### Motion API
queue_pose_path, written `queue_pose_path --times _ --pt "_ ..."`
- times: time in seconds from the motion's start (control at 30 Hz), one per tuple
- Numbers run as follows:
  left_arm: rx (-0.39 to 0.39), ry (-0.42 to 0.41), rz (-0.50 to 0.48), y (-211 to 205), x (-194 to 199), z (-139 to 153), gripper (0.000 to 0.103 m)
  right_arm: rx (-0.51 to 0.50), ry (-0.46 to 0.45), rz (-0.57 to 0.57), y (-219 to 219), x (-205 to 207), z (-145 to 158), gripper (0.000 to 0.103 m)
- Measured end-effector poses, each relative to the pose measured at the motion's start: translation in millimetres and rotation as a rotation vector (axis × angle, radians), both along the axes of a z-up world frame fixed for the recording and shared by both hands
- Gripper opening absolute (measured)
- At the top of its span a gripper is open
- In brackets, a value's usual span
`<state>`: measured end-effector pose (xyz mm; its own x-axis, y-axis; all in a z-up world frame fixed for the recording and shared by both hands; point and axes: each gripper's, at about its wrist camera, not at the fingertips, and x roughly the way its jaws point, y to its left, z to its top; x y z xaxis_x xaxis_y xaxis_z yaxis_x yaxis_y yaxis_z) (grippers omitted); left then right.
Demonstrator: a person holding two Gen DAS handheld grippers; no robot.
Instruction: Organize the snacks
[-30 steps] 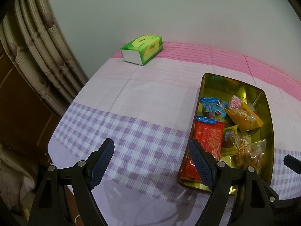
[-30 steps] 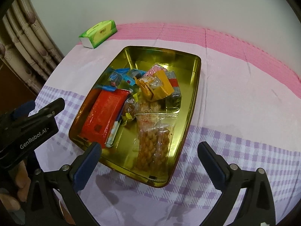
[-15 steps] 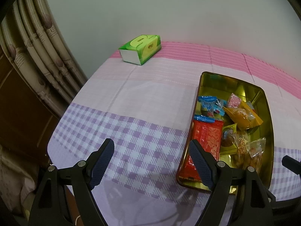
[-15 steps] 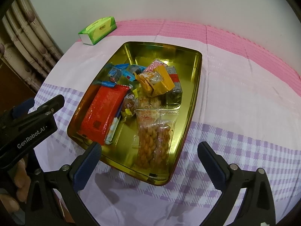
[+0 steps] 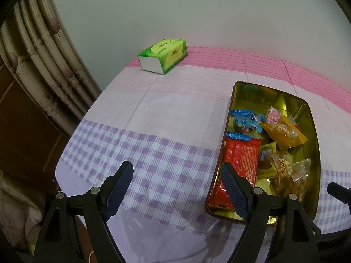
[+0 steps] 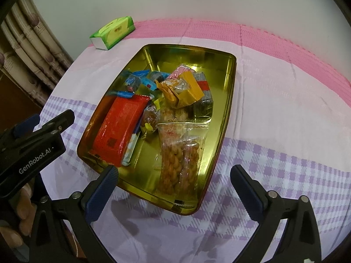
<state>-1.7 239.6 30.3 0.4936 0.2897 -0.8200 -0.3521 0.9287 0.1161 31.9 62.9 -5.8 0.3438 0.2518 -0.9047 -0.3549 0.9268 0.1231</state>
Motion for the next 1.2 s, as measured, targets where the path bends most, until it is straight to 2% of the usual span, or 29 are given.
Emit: queue_pose_path --times 1.2 --pt "0.0 0.003 0.0 -0.9 1.2 0.0 0.082 0.012 0.015 0.014 3.1 -3.9 -1.3 0.101"
